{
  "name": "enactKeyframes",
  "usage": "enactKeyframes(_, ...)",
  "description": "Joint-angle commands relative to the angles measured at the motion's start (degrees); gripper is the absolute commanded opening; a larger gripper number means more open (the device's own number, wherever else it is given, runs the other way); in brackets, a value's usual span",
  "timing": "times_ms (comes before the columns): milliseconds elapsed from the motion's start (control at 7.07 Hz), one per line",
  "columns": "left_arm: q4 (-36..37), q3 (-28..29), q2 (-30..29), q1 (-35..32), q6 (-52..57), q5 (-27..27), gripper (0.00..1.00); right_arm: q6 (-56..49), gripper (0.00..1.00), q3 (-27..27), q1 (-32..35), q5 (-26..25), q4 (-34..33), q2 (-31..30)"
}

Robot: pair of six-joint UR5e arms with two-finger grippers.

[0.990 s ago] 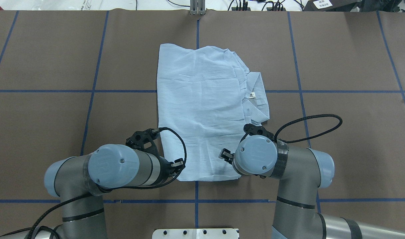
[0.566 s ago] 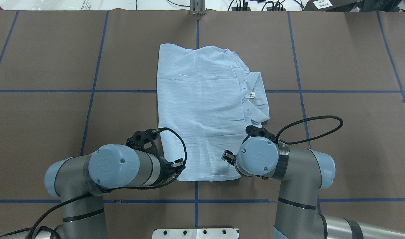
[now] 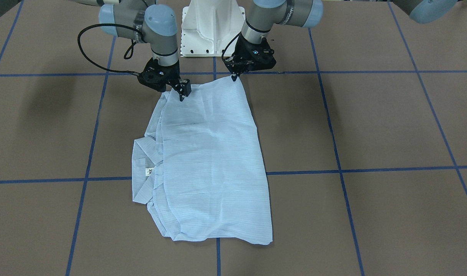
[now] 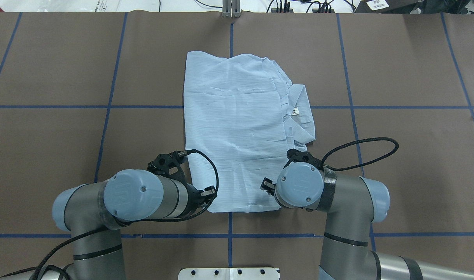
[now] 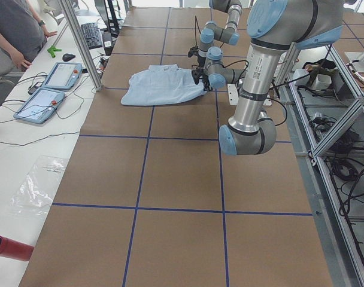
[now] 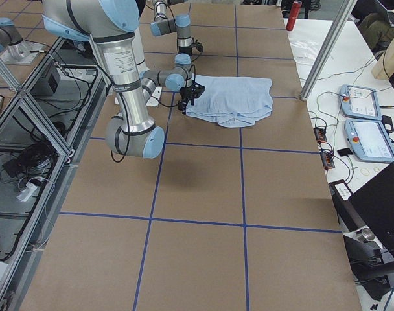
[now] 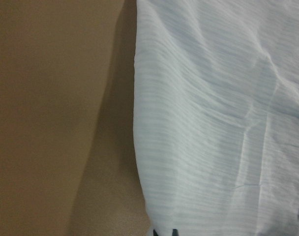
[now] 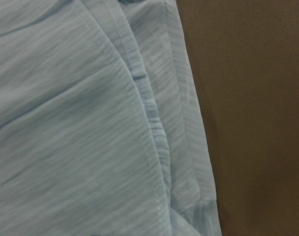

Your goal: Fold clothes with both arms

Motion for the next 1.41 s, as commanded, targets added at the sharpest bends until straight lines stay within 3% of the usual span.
enactKeyframes(0,0.1,0.0,0.0,0.0,0.08,0.0,0.0,-0.07,0.01,0.04,-0.01,0.09,0.01,0.15)
enactKeyframes(849,0.01,0.09,0.0,-0.09,0.08,0.09,0.0,-0.43,0.0,0.74,0.95,0.62,-0.08,0.15)
enactKeyframes(1273,0.62,-1.14,0.09,0.0,0.08,-1.21,0.0,-0.08,0.0,6.88,1.57,1.32,-0.78,-1.86)
